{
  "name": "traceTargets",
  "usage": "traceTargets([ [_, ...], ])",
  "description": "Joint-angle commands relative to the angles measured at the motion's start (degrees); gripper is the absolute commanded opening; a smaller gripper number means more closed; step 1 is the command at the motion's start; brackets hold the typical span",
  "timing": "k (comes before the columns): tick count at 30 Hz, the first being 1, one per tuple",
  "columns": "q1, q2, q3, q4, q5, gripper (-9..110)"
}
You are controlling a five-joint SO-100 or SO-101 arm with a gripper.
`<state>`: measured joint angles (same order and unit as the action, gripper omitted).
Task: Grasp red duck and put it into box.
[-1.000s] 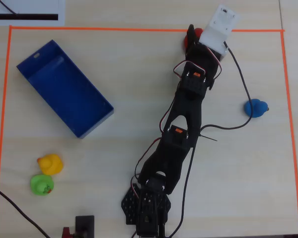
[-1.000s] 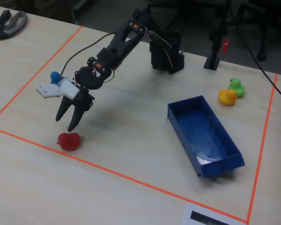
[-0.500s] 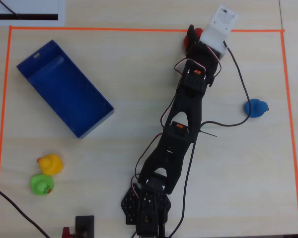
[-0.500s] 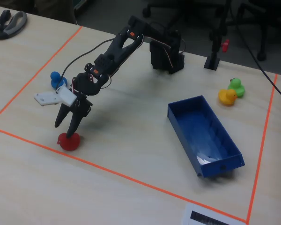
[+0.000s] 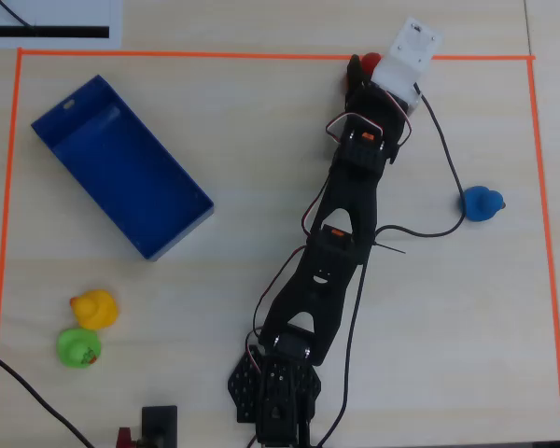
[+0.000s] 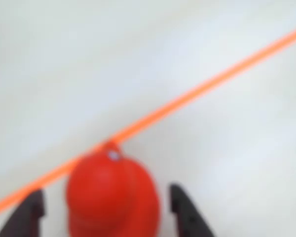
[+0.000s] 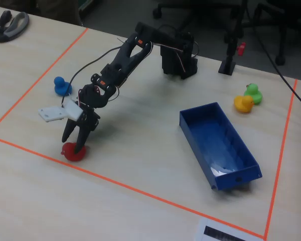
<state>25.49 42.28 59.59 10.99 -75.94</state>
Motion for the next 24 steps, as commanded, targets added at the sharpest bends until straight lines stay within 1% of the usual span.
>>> traceTargets([
  [1, -1.1, 0.3, -6.2, 1.5, 1.2, 28],
  [6, -2.0, -1.0, -8.9, 2.9, 2.1, 27],
  [7, -2.2, -1.3, -9.8, 4.1, 2.0, 24],
  [8, -2.4, -1.8, -10.6, 5.6, 1.7, 15],
  [9, -2.5, -1.8, -10.7, 6.3, 1.6, 3],
  [10, -2.6, -1.9, -10.7, 7.1, 1.3, 0],
  [12, -2.6, -2.0, -10.1, 8.4, 0.0, 0],
  [19, -1.8, -2.1, -10.7, 8.7, 0.1, 0],
  [24, -0.9, 0.1, -11.6, 8.9, 3.3, 0],
])
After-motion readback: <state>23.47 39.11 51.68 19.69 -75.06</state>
